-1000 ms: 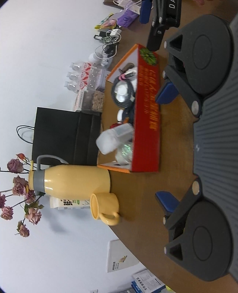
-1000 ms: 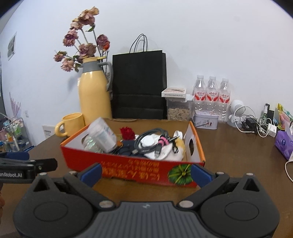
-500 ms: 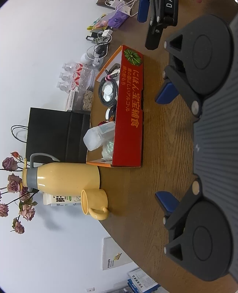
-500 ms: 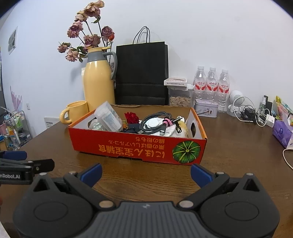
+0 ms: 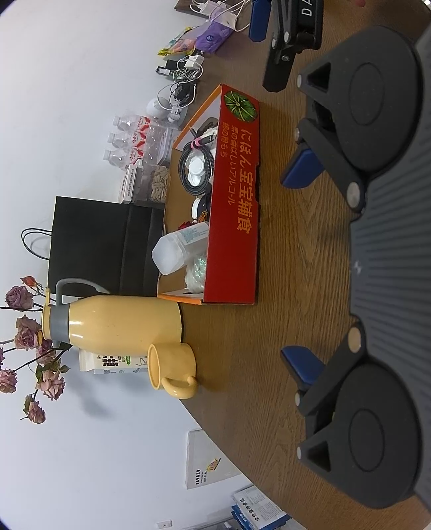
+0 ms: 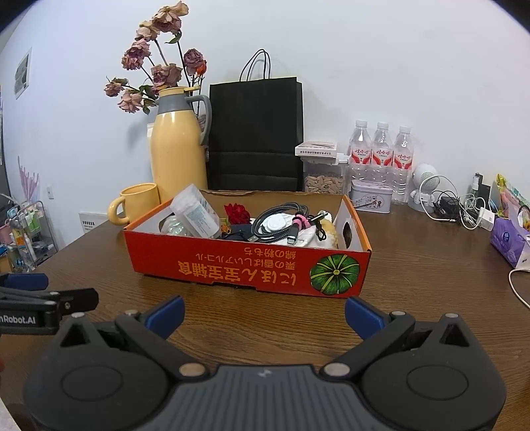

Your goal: Organize objects

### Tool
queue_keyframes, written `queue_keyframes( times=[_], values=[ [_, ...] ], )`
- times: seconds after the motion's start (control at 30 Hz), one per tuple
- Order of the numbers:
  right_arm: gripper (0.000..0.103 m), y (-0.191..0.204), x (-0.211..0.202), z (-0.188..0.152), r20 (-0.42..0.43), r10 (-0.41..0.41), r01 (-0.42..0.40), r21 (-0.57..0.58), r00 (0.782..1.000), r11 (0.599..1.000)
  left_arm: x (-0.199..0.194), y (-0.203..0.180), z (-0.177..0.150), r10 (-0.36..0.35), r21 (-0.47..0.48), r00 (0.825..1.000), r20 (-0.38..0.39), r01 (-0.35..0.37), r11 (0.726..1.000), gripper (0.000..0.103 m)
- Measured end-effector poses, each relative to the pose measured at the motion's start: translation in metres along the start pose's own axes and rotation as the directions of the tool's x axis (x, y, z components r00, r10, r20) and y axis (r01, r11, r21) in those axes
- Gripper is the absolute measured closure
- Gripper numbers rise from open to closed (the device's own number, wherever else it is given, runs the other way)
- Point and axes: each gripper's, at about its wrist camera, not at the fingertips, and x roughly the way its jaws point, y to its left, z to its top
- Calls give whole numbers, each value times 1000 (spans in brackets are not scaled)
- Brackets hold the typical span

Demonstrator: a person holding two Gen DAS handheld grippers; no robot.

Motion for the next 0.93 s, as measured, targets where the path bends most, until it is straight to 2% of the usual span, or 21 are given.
queue_keyframes(
  times=[0.93],
  values=[
    [0,0,1,-2,-4,1,-1,1,1000,1000,-2,-4,0,-7,9,1000,7,7,1000,0]
  ],
)
